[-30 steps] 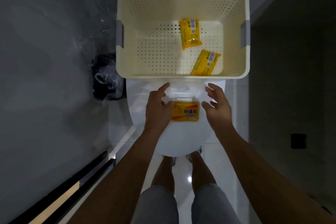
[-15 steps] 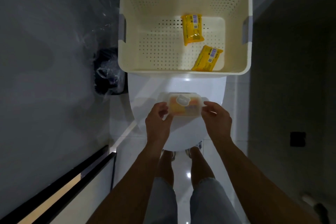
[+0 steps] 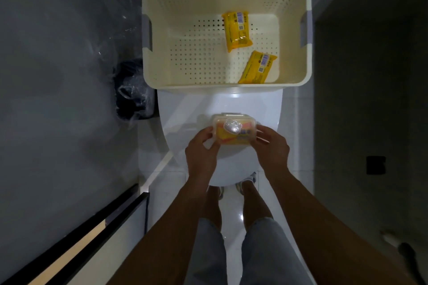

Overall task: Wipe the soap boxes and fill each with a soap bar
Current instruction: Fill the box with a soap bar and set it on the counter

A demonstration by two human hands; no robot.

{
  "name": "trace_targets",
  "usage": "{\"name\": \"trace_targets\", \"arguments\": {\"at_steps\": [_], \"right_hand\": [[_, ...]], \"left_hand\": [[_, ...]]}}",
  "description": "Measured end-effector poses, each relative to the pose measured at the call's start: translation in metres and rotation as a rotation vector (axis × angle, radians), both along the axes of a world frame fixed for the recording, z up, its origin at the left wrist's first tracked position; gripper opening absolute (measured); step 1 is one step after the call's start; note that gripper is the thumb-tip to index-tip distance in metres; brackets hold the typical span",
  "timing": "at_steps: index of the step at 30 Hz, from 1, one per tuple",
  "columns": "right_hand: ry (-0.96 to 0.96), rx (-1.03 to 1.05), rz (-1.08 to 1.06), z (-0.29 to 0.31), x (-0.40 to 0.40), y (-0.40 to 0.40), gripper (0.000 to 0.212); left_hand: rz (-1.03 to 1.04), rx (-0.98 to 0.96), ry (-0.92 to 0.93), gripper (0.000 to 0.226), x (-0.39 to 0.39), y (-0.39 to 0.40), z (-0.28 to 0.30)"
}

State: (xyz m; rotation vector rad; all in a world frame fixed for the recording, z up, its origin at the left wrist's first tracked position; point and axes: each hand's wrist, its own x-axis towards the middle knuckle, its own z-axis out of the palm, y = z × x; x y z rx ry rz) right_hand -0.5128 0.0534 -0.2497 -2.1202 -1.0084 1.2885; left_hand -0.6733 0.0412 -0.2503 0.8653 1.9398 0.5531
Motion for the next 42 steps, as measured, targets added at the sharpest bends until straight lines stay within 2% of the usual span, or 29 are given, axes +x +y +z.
{"name": "trace_targets", "arguments": {"at_steps": [4, 7, 10, 20, 23, 26, 31, 38, 42], "right_hand": [[0.016, 0.051, -0.078, 0.029, -0.001, -0.009, 0.039], [0.105, 0.087, -0.215, 0.066, -0.002, -0.009, 0.039], [0.193, 0.123, -0.248, 0.110, 0.002, -0.004, 0.040], [0.287, 0.417, -0.334, 0.261, 0.017, 0.022, 0.033], [0.305, 0.509, -0.375, 0.298, 0.027, 0.020, 0.032], [0.302, 0.569, -0.400, 0.328, 0.040, 0.012, 0.036], [0.251, 0.676, -0.425, 0.363, 0.068, -0.007, 0.042], [0.188, 0.795, -0.499, 0.381, 0.131, -0.051, 0.037], [0.142, 0.787, -0.581, 0.385, 0.181, -0.086, 0.035]], "left_hand": [[0.083, 0.068, -0.071, 0.033, 0.002, -0.003, 0.032], [0.117, 0.123, -0.143, 0.036, 0.005, -0.002, 0.066], [0.122, 0.196, -0.154, 0.034, 0.003, 0.006, 0.107], [-0.018, 0.453, -0.205, 0.027, 0.014, 0.058, 0.260], [-0.078, 0.535, -0.241, 0.021, 0.025, 0.068, 0.293], [-0.163, 0.590, -0.250, 0.025, 0.040, 0.073, 0.318], [-0.241, 0.674, -0.375, 0.024, 0.073, 0.069, 0.356], [-0.374, 0.662, -0.451, 0.033, 0.145, 0.039, 0.391], [-0.415, 0.650, -0.464, 0.034, 0.199, 0.009, 0.399]]}}
